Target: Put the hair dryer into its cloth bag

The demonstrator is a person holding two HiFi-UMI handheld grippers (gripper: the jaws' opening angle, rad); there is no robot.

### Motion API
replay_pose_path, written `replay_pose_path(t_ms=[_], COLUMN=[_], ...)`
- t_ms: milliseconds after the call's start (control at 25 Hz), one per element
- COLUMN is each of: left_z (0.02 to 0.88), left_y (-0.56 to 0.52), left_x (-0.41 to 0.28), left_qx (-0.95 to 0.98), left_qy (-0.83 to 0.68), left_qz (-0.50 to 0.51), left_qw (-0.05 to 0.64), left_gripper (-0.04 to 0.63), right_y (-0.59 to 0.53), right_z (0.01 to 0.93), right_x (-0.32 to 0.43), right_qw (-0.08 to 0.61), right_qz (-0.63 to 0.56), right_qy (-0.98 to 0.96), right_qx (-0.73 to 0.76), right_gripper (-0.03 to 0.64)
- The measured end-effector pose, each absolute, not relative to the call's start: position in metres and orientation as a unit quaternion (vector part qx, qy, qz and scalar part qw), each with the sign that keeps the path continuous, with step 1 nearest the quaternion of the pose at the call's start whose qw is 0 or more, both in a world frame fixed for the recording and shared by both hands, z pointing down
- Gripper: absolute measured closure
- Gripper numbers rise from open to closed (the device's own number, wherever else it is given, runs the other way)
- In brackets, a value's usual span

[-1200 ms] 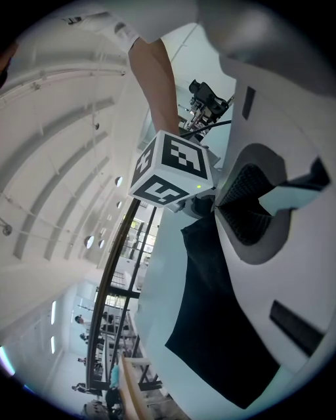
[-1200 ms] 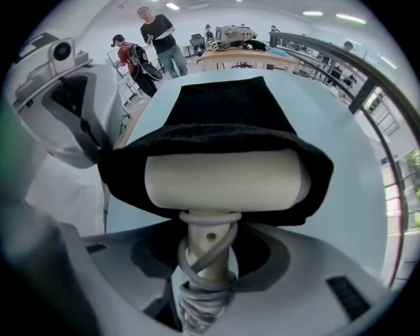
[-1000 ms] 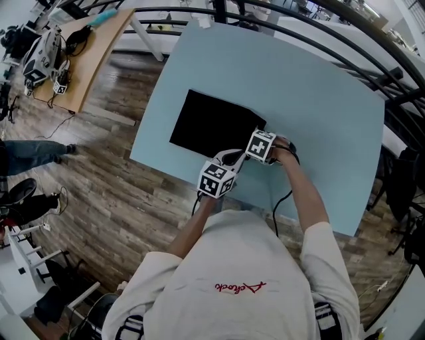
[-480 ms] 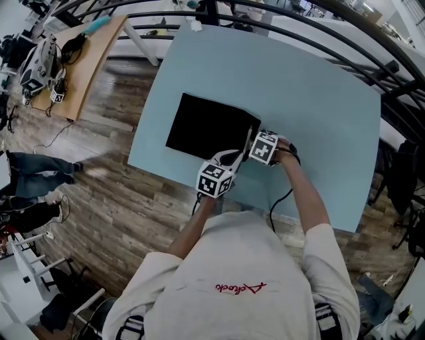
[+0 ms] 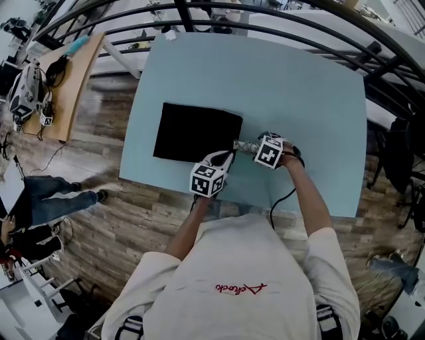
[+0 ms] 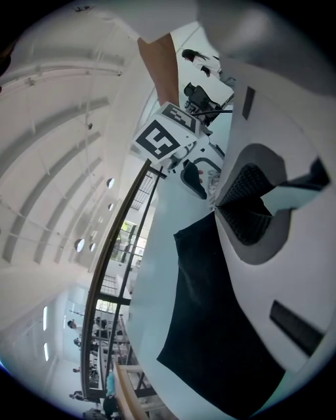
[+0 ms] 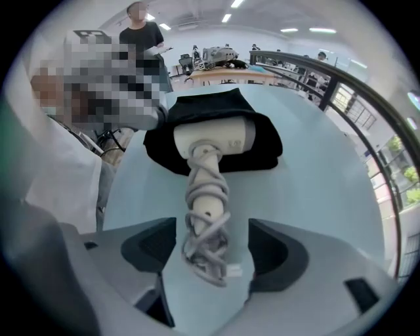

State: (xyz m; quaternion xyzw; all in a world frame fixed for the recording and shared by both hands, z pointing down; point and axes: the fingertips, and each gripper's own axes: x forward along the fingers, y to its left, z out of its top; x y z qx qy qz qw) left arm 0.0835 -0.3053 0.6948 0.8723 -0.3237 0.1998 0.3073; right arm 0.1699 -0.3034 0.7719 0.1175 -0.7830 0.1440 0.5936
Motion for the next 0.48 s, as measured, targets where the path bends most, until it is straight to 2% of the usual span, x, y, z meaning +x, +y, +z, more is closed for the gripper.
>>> replay_pose_path(t_ms=[480], left_z=[0.700], left_y=[-0.298], left_x=[0.100], left_qx=[0.874], left_qy=[-0.306], left_qz=[0.213], left_qw=[0.310], left_gripper=[0.586], right_y=[-0.286], right_z=[0.788], right_x=[0.213], right_qw=[0.601], right_qz=[0.154], right_qy=[-0.768], right_qx=[0.159], right_gripper=[0.278])
